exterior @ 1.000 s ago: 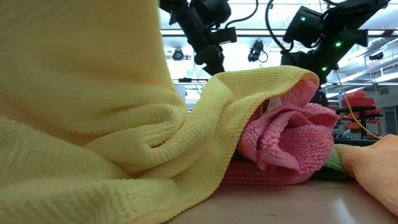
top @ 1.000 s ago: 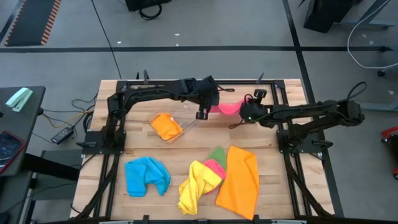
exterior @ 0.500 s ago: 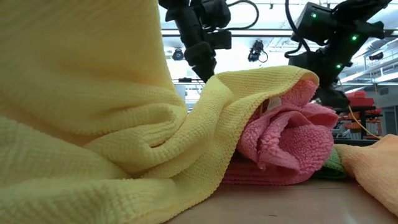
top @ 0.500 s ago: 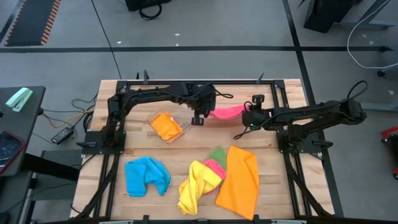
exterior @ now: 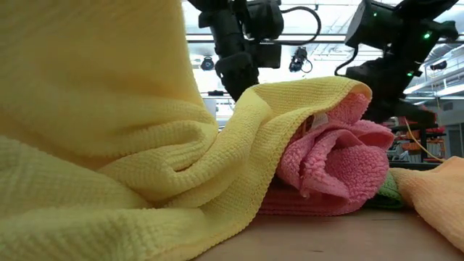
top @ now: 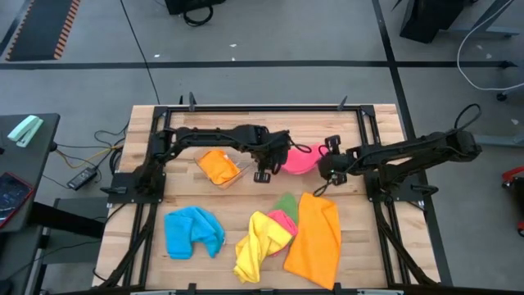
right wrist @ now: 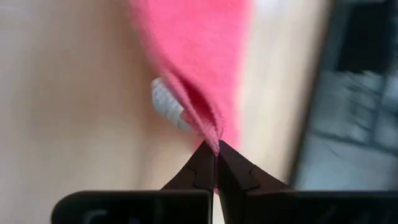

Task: Fold microfiber towels
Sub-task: Fold the pink microfiber towel

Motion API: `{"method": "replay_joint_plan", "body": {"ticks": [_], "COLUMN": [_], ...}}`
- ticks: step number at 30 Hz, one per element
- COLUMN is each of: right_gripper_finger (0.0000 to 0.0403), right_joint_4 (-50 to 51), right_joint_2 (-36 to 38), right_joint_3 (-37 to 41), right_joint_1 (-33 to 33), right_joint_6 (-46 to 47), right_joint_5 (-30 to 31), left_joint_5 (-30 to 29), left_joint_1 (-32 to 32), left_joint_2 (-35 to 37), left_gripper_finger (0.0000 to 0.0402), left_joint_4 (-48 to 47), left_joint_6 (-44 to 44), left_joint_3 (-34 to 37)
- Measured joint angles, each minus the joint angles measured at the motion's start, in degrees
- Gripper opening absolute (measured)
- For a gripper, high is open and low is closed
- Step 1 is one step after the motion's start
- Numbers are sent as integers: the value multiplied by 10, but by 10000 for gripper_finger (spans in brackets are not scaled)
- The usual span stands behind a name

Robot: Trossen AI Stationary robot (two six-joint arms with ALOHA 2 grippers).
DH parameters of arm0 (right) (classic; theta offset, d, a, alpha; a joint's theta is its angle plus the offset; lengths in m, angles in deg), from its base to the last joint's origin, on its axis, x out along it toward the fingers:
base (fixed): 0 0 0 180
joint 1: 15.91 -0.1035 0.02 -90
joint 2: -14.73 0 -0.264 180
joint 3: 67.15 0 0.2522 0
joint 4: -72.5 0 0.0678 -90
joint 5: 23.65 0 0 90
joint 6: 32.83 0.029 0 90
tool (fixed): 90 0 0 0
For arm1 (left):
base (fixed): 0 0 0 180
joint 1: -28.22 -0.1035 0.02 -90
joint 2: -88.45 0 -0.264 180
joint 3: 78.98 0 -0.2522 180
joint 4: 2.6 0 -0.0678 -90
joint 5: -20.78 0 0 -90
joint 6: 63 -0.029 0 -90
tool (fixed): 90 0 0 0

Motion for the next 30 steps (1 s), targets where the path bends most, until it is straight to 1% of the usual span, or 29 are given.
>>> {"method": "replay_joint_plan", "body": {"ticks": [3,6,11,14,19,24,27,30], "right_gripper_finger": [12,13,22,40,92,149,167,172], "right_joint_4": [5,16,36,36,36,43,43,42], "right_joint_2": [-6,-14,-24,-24,-25,-25,-24,-23], "right_joint_3": [0,0,0,0,0,-5,-24,-46], "right_joint_1": [-17,-35,-64,-86,-110,-120,-120,-120], "right_joint_6": [5,23,70,68,68,67,79,102], "right_joint_5": [-65,-106,-141,-158,-158,-158,-144,-139], "left_joint_5": [0,0,0,-1,-1,-1,0,-1], "left_joint_1": [9,18,29,34,40,48,51,51], "left_joint_2": [-7,-15,-22,-28,-33,-34,-34,-34], "left_gripper_finger": [15,12,33,41,45,78,105,123], "left_joint_4": [-1,0,-10,-5,1,0,-7,-29], "left_joint_6": [1,9,12,19,31,20,10,8], "left_joint_3": [0,0,0,0,0,0,0,0]}}
